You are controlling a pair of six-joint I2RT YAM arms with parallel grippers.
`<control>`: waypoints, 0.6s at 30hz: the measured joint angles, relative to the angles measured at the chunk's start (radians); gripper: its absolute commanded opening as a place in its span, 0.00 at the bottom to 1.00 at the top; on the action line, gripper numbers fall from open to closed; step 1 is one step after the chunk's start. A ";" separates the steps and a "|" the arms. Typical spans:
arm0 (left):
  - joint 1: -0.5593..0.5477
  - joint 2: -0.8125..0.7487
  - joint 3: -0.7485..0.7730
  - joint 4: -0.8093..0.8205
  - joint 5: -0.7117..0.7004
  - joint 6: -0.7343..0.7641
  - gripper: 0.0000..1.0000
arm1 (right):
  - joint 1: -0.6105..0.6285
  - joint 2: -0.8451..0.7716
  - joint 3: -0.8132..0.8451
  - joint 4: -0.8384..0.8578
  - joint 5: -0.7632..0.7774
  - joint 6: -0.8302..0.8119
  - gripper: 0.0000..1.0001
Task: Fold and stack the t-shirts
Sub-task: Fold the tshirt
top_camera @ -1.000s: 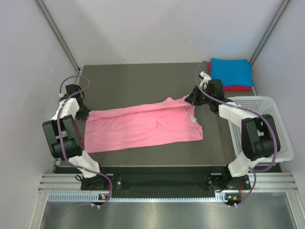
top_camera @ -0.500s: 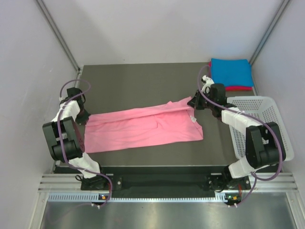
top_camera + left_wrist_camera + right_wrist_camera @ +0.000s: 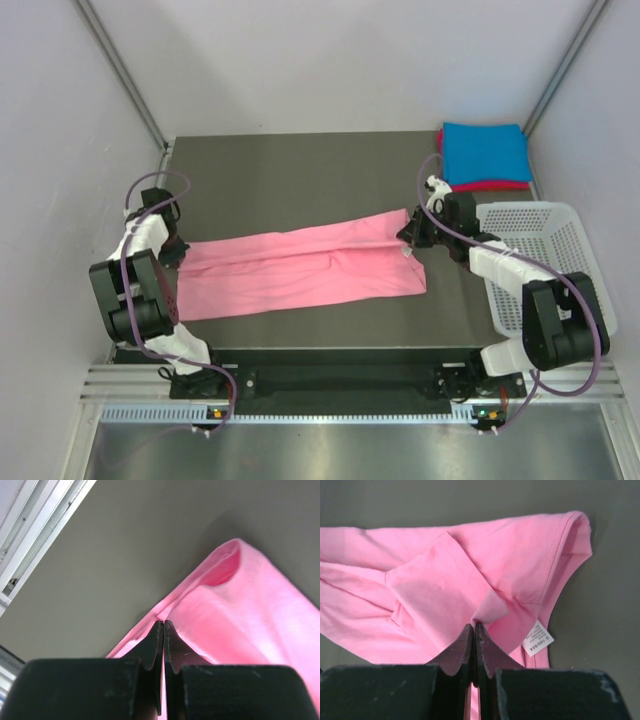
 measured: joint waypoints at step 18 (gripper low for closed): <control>0.001 -0.067 -0.006 -0.038 -0.032 -0.029 0.45 | 0.007 -0.021 -0.105 -0.001 -0.035 0.018 0.00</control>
